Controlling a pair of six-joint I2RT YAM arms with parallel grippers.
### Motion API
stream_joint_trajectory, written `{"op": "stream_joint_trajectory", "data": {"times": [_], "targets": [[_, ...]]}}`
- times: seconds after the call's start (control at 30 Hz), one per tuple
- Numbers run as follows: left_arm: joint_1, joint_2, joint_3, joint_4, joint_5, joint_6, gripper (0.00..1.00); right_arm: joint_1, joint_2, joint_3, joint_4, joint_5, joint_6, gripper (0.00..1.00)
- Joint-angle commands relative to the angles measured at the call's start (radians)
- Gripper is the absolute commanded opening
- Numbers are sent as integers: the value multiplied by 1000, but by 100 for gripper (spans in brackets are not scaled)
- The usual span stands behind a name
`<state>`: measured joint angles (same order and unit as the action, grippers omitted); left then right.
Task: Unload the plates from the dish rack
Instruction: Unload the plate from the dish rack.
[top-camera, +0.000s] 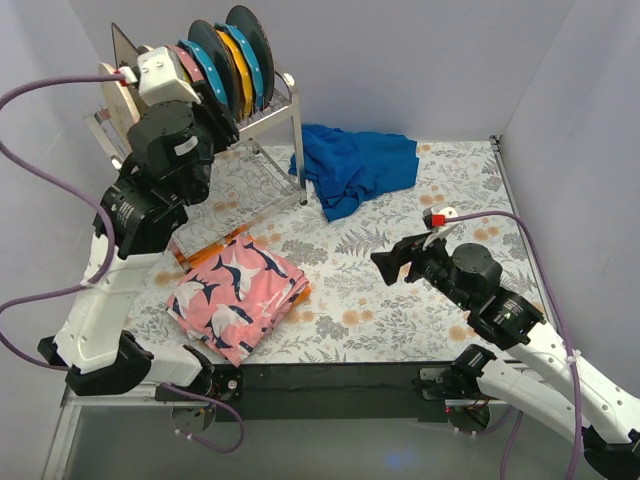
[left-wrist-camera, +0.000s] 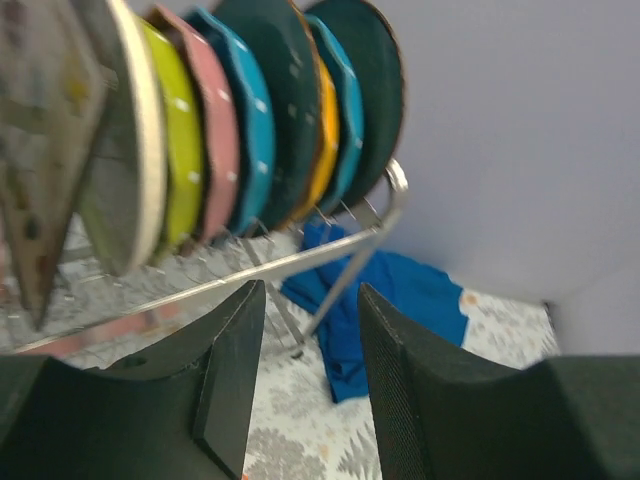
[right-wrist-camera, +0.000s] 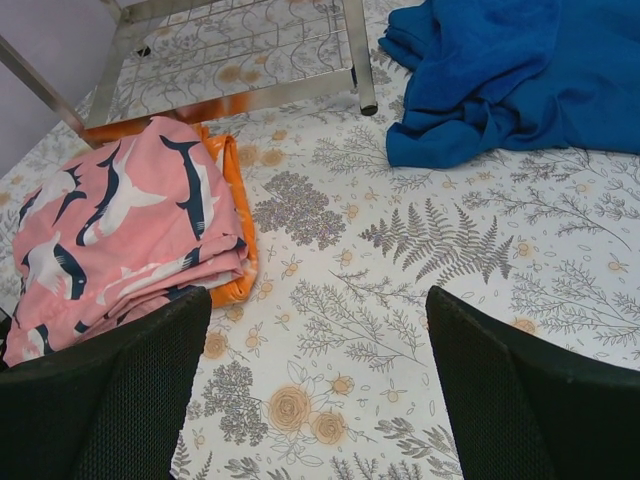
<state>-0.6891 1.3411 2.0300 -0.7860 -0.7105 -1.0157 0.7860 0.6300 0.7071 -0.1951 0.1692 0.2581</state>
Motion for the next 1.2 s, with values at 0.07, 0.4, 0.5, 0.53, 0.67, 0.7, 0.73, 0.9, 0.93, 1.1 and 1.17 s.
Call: {"op": "stream_joint_trajectory", "data": {"times": [0.07, 0.4, 0.5, 0.53, 0.67, 0.7, 0.73, 0.9, 0.93, 1.1, 1.17], "targets": [[2, -97, 29, 121, -371, 207, 40, 2, 8, -6, 56, -26, -11, 92], [2, -148, -226, 662, -520, 632, 40, 4, -1, -11, 57, -46, -16, 91], [5, -100, -235, 758, -549, 735, 41, 2, -15, -17, 59, -50, -16, 91], [6, -91, -228, 768, -555, 755, 41, 2, -22, -18, 57, -50, -19, 91], [19, -24, -128, 630, -557, 700, 42, 2, -30, -15, 59, -50, -19, 91], [26, -1, -110, 604, -560, 688, 42, 2, -30, -17, 57, -54, -19, 91], [31, 9, -75, 579, -558, 671, 42, 2, -33, -18, 59, -56, -19, 91], [57, 35, -4, 413, -526, 548, 42, 2, -39, -24, 57, -62, -17, 91], [60, 42, 10, 397, -526, 539, 42, 2, -41, -24, 57, -62, -19, 91], [126, 70, 94, 182, -454, 364, 43, 2, -42, -23, 57, -65, -20, 91], [170, 82, 130, 69, -376, 310, 44, 2, -41, -24, 59, -65, -22, 90]]}}
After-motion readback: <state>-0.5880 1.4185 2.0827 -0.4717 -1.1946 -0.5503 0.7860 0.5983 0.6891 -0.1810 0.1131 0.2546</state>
